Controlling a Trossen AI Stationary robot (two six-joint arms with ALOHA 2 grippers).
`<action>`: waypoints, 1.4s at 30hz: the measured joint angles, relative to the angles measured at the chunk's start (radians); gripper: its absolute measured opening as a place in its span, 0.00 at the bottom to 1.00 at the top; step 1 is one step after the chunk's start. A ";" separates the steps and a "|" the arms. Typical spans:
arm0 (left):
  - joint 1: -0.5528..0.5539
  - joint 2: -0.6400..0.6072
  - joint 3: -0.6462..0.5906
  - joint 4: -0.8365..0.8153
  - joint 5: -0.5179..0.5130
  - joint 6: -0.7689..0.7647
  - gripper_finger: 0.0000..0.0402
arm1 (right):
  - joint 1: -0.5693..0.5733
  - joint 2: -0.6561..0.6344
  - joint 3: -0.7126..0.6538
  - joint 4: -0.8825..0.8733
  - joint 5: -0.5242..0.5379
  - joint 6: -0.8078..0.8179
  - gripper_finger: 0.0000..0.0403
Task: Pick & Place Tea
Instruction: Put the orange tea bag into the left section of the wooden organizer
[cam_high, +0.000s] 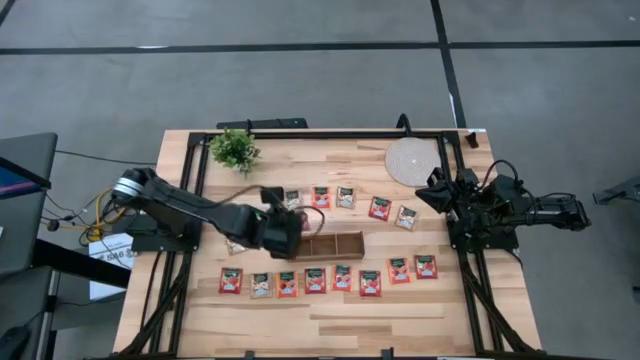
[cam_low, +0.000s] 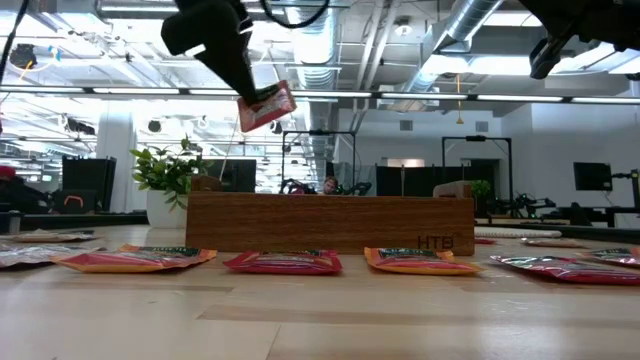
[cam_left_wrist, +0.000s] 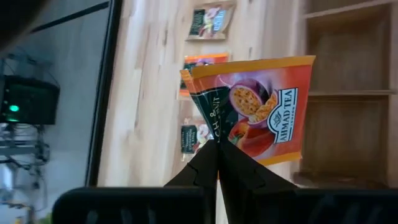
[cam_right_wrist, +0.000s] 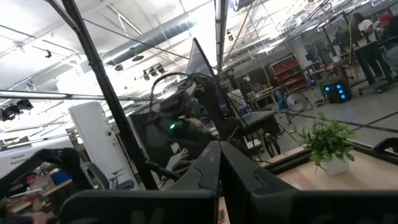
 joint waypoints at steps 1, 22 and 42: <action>-0.007 0.026 0.028 -0.015 -0.003 0.000 0.00 | 0.000 0.000 0.000 0.000 0.000 0.000 0.00; -0.195 0.387 0.277 -0.301 -0.041 -0.254 0.00 | 0.000 0.000 0.000 0.000 0.000 0.000 0.00; -0.146 0.474 0.316 -0.459 -0.106 -0.284 0.00 | 0.000 0.000 0.000 -0.053 -0.002 0.000 0.00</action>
